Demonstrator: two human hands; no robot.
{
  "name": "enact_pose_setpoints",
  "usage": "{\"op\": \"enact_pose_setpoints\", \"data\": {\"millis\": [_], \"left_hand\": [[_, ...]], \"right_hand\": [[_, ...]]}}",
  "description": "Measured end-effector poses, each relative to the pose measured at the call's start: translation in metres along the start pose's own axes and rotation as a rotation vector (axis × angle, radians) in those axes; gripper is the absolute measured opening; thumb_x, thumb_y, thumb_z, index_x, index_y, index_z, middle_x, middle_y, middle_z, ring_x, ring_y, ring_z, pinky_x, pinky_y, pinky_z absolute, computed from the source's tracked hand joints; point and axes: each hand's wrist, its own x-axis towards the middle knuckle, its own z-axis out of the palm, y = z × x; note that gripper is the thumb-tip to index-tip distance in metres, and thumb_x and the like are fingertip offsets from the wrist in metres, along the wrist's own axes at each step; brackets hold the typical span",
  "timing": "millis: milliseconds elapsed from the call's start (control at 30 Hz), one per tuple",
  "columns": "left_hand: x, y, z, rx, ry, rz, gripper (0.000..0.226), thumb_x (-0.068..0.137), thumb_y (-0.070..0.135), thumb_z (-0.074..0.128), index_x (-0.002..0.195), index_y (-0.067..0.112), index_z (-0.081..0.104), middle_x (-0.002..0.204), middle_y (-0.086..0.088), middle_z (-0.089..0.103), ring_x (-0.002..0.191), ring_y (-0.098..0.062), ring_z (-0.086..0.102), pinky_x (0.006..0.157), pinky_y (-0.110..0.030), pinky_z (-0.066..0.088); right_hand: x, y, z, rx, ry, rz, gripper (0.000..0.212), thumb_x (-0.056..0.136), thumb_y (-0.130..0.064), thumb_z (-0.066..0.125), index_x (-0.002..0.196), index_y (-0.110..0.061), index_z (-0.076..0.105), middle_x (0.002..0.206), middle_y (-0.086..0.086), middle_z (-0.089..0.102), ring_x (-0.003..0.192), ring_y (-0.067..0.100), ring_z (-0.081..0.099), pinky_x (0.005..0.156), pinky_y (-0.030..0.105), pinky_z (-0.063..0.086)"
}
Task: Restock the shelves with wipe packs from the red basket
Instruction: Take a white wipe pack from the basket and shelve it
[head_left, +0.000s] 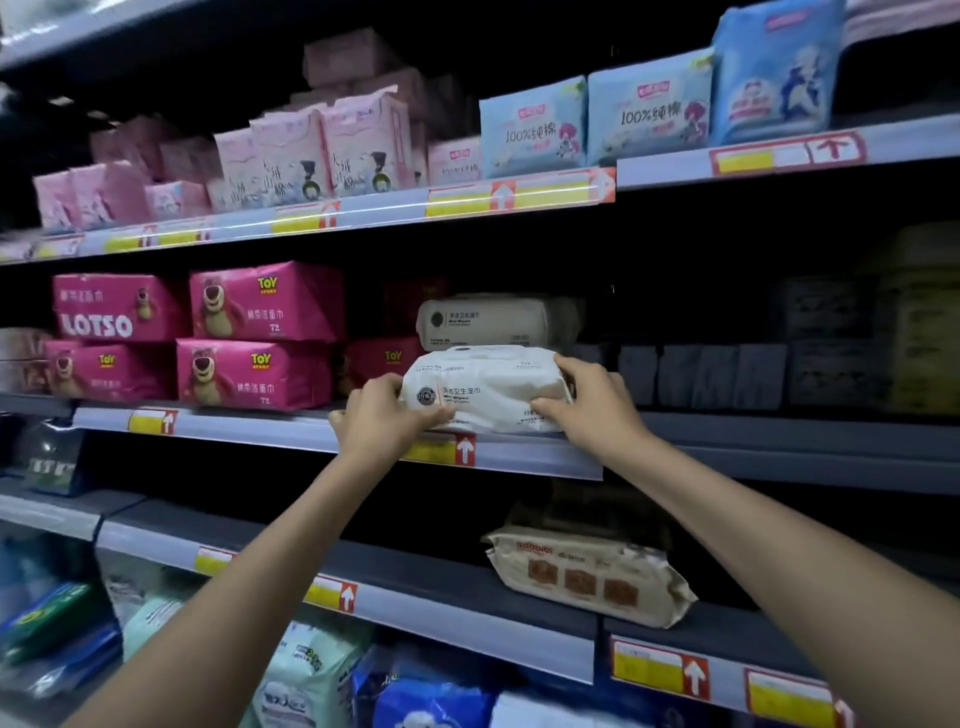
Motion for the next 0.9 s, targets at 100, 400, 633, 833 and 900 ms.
{"op": "enact_pose_setpoints", "data": {"millis": [100,400,633,833,900], "left_hand": [[-0.011,0.011,-0.001,0.055,0.001,-0.025,0.05,0.075,0.061,0.079,0.104,0.023,0.062,0.105,0.0,0.072,0.113,-0.03,0.062,0.09,-0.044,0.034],[-0.047,0.035,-0.025,0.391,-0.067,0.081,0.082,0.077,0.071,0.073,0.135,0.016,0.054,0.128,-0.012,0.059,0.124,-0.037,0.054,0.099,-0.049,0.043],[-0.107,0.085,-0.026,0.304,-0.152,0.307,0.088,0.081,0.065,0.071,0.155,0.028,0.041,0.145,-0.004,0.053,0.129,-0.029,0.054,0.098,-0.046,0.049],[-0.165,0.122,0.011,0.215,-0.219,0.452,0.092,0.084,0.071,0.068,0.159,0.031,0.033,0.153,-0.002,0.049,0.136,-0.025,0.051,0.098,-0.042,0.052],[-0.181,0.126,0.027,0.178,-0.261,0.457,0.093,0.082,0.075,0.065,0.158,0.033,0.033,0.153,0.001,0.049,0.137,-0.023,0.051,0.1,-0.042,0.052]], "right_hand": [[-0.005,-0.011,-0.006,-0.055,-0.003,0.04,0.056,0.088,-0.025,0.078,0.137,-0.006,0.058,0.128,0.014,0.067,0.12,0.034,0.06,0.1,0.044,0.051],[-0.033,-0.017,-0.044,-0.181,-0.106,0.034,0.062,0.089,-0.015,0.07,0.147,-0.02,0.048,0.134,0.007,0.062,0.121,0.032,0.059,0.095,0.042,0.054],[-0.075,0.002,-0.09,-0.223,-0.101,0.005,0.085,0.091,-0.045,0.072,0.16,-0.025,0.025,0.161,0.003,0.037,0.142,0.027,0.044,0.104,0.042,0.048],[-0.125,0.026,-0.146,-0.24,-0.156,-0.007,0.101,0.087,-0.059,0.071,0.163,-0.03,0.011,0.168,-0.005,0.021,0.152,0.022,0.028,0.112,0.037,0.036],[-0.146,0.039,-0.163,-0.248,-0.162,0.003,0.103,0.085,-0.061,0.072,0.163,-0.032,0.01,0.168,-0.007,0.019,0.152,0.02,0.026,0.113,0.035,0.034]]}}
